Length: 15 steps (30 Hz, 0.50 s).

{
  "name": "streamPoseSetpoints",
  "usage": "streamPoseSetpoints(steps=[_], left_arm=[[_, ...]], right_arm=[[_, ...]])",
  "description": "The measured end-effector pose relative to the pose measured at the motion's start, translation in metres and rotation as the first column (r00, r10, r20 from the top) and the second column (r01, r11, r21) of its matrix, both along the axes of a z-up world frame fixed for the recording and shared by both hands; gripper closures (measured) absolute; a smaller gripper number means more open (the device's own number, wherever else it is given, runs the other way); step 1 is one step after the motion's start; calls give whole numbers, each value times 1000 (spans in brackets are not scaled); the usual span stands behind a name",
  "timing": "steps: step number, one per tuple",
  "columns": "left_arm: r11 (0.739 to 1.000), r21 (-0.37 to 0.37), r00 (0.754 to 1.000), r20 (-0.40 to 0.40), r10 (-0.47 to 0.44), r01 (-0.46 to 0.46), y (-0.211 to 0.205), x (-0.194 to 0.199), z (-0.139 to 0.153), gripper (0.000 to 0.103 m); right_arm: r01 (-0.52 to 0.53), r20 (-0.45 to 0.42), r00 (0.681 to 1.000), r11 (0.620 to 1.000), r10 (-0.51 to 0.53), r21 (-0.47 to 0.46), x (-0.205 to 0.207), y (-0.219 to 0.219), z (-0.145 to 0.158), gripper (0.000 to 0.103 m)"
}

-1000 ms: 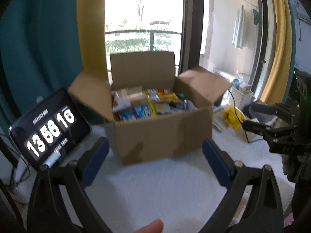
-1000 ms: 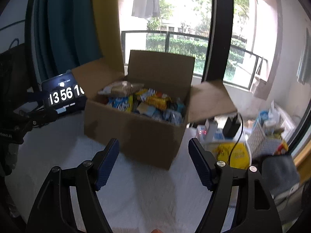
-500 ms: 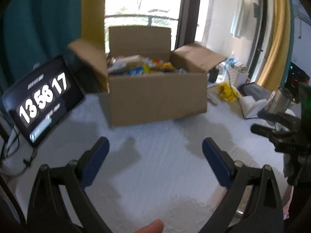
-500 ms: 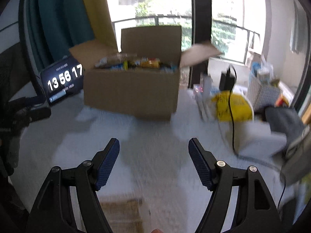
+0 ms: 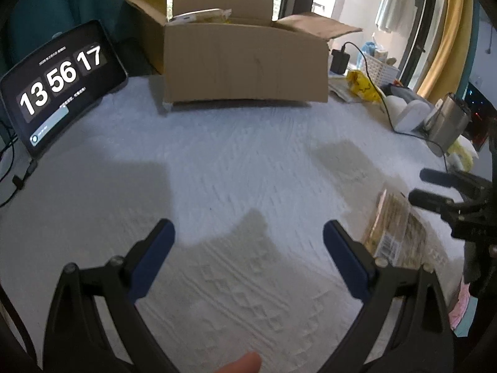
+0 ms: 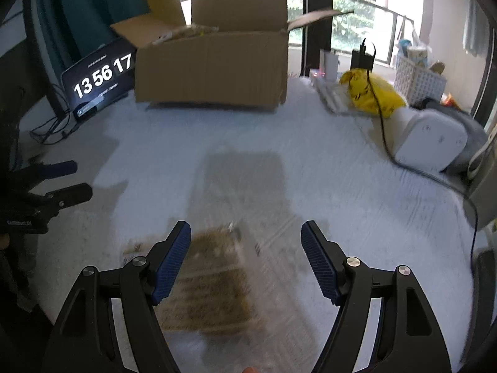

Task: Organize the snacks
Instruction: 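Move both tools back from the box toward the clear pastry pack, then grasp the clear pastry pack with the right tool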

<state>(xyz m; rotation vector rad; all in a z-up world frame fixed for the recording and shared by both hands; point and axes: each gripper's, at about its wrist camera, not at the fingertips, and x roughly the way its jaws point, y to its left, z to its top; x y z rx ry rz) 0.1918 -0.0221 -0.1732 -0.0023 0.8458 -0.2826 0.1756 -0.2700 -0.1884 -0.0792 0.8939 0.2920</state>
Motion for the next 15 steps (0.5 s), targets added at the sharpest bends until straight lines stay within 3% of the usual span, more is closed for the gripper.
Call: streamPoseSetpoints(steps=[9, 15], left_arm=[[1000, -28, 1000, -23, -1, 1, 3, -12, -8, 6], [999, -46, 999, -30, -28, 26, -2, -23, -9, 6]], right_arm=[[75, -124, 991, 989, -59, 128, -27, -11, -18, 26], [81, -144, 988, 985, -58, 154, -20, -4, -17, 26]])
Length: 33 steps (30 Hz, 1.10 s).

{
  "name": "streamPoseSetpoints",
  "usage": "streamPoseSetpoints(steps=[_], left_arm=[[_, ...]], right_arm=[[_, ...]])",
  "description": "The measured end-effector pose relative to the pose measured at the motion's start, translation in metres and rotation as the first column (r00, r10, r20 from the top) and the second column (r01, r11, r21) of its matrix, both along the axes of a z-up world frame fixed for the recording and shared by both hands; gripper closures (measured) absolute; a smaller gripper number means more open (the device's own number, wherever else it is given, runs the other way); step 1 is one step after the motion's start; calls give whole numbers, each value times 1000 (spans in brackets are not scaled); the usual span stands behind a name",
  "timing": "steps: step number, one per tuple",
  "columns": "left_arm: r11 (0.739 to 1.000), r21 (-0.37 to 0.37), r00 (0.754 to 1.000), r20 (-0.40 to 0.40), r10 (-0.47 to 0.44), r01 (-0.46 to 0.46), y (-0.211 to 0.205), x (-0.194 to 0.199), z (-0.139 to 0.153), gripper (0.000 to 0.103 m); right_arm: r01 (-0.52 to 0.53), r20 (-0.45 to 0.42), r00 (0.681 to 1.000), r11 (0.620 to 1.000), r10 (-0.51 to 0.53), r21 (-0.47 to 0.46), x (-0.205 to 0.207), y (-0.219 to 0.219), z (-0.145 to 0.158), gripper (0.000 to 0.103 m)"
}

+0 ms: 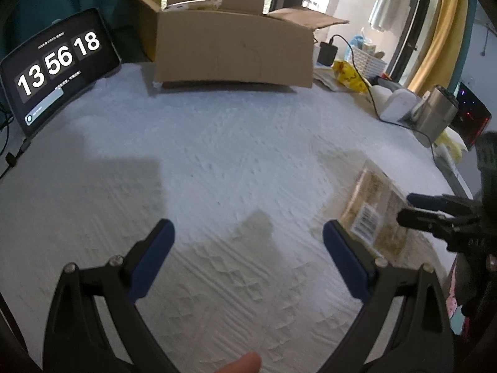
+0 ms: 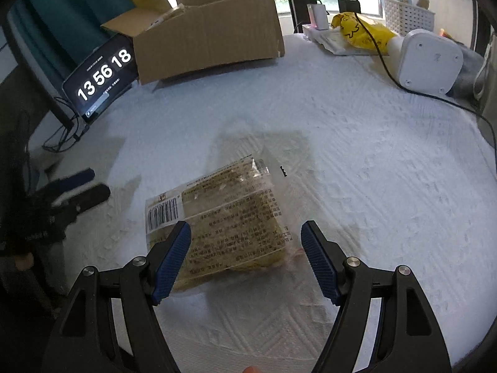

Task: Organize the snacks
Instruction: 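Grasp the clear pastry pack with the right tool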

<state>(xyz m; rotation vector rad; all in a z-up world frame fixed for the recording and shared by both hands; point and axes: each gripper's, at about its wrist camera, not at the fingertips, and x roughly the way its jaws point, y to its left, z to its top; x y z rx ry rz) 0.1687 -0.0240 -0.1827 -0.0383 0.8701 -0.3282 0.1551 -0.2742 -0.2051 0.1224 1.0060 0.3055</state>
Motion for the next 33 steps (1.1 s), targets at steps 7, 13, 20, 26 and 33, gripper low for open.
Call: streamPoseSetpoints(steps=[7, 13, 20, 26, 33], left_arm=[[1000, -16, 1000, 3, 27, -27, 10, 2, 0, 6], [999, -19, 999, 3, 40, -40, 16, 6, 0, 6], [998, -39, 998, 19, 55, -54, 23, 4, 4, 6], [998, -48, 999, 22, 47, -46, 23, 2, 3, 6], [995, -58, 996, 23, 87, -85, 38, 3, 3, 6]], right_arm=[[6, 19, 1000, 1000, -6, 8, 23, 10, -1, 26], [-7, 59, 998, 1000, 7, 8, 29, 22, 7, 26], [47, 31, 998, 999, -47, -18, 11, 8, 7, 24], [49, -51, 997, 999, -49, 1, 9, 21, -10, 23], [12, -32, 999, 1000, -12, -15, 37, 48, -10, 19]])
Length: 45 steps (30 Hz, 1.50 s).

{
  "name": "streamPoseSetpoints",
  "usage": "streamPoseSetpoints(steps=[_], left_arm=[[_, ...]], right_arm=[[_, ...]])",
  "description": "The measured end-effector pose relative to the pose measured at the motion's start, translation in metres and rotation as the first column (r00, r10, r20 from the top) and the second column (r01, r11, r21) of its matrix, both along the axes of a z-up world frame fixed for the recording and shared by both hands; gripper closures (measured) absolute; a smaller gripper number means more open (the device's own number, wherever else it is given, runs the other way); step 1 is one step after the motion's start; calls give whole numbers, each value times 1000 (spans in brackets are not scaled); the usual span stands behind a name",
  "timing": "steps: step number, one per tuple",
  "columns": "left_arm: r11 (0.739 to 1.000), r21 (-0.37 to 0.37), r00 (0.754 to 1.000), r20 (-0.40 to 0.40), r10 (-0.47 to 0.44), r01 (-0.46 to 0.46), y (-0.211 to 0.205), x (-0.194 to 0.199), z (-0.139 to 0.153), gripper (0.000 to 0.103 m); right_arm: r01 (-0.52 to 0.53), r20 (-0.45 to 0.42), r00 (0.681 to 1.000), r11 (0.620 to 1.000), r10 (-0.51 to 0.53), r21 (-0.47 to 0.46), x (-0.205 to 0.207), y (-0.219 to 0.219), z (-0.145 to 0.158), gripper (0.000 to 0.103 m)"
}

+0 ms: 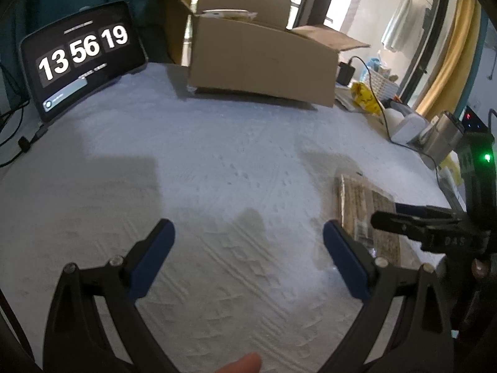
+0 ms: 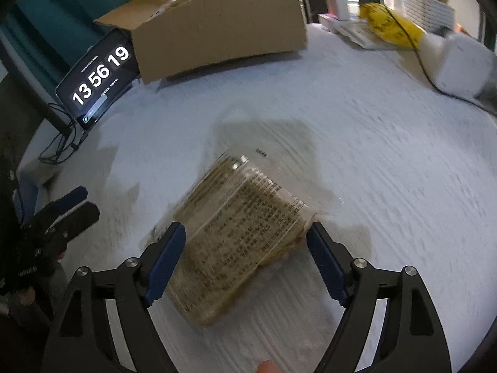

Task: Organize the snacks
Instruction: 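Grasp the clear pastry pack with the right tool, then carry the pastry pack with the right tool over the cardboard box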

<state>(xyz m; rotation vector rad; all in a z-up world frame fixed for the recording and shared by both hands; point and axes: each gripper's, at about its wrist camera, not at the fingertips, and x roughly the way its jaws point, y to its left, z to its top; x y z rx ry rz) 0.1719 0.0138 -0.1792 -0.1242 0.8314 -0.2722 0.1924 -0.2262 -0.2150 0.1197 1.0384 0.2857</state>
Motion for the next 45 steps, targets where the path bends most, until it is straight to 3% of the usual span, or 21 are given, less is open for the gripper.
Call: streamPoseSetpoints(steps=[7, 10, 12, 14, 24, 36, 45], left_arm=[[999, -8, 999, -2, 42, -42, 15, 3, -2, 6], [998, -12, 999, -4, 54, -54, 21, 3, -3, 6], [998, -12, 998, -7, 61, -61, 25, 4, -4, 6], [998, -12, 998, -9, 67, -67, 28, 4, -4, 6], [997, -7, 997, -2, 77, -77, 29, 6, 0, 6], [997, 23, 996, 34, 78, -79, 20, 18, 22, 6], [994, 53, 993, 76, 92, -96, 16, 33, 41, 6]], right_arm=[[-56, -9, 998, 998, 56, -16, 24, 36, -8, 15], [-88, 14, 996, 993, 89, -78, 25, 54, -14, 1], [-98, 31, 994, 985, 104, -142, 24, 65, -17, 0], [-109, 47, 992, 979, 119, -173, 23, 69, -19, 0], [-116, 51, 991, 981, 125, -158, 22, 53, -9, 11], [-70, 170, 981, 989, 92, -129, 40, 17, 37, 11], [-72, 309, 944, 988, 113, -140, 78, 6, 92, 11]])
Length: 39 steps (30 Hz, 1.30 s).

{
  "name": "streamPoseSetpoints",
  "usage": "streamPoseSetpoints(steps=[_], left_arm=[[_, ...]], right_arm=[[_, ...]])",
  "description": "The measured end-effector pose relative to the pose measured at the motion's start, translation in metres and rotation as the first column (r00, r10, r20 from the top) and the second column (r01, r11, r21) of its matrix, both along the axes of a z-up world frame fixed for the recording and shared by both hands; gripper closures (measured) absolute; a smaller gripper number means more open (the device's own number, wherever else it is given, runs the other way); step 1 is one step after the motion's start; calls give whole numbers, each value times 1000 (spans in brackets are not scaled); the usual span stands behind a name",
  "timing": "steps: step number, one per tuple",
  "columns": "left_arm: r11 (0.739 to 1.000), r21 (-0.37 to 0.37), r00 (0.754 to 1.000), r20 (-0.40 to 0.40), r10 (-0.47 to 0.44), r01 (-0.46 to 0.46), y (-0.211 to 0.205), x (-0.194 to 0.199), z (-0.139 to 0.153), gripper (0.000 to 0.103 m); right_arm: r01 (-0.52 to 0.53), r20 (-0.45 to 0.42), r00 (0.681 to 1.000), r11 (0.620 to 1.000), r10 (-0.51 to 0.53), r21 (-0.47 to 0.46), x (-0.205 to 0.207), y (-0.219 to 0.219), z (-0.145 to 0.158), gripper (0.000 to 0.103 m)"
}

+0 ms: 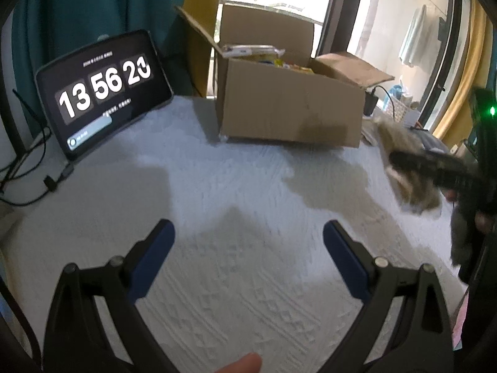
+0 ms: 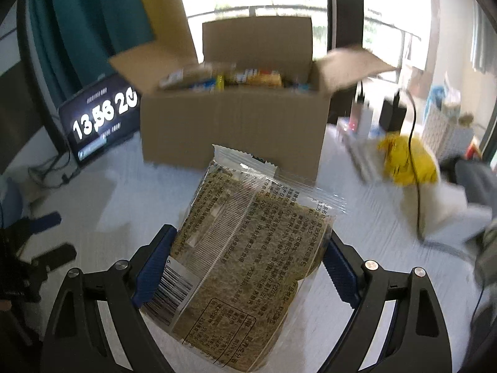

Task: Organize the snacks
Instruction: 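Carry the pastry pack with the right tool over the cardboard box, then lower the pastry pack into the box and open the right tool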

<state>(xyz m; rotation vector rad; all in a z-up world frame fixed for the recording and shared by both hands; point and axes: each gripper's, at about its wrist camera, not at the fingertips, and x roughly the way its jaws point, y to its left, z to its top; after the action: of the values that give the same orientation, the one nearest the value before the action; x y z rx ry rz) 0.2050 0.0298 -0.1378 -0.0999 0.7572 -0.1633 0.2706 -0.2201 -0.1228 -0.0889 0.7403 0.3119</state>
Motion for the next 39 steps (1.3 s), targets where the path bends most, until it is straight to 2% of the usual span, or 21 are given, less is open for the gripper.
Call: streamPoseSetpoints(steps=[10, 19, 30, 39], left_arm=[[999, 33, 997, 81, 11, -14, -5, 22, 25, 6], [998, 51, 983, 181, 28, -37, -2, 63, 61, 6], [997, 43, 962, 269, 56, -70, 9, 118, 90, 6], [996, -18, 956, 280, 92, -90, 17, 156, 94, 6]], right_arm=[[-43, 122, 991, 999, 46, -25, 43, 4, 48, 11], [-83, 200, 976, 996, 90, -45, 70, 13, 78, 11], [-96, 227, 969, 995, 102, -36, 117, 19, 93, 11], [-131, 211, 969, 991, 128, 1, 171, 32, 90, 11]])
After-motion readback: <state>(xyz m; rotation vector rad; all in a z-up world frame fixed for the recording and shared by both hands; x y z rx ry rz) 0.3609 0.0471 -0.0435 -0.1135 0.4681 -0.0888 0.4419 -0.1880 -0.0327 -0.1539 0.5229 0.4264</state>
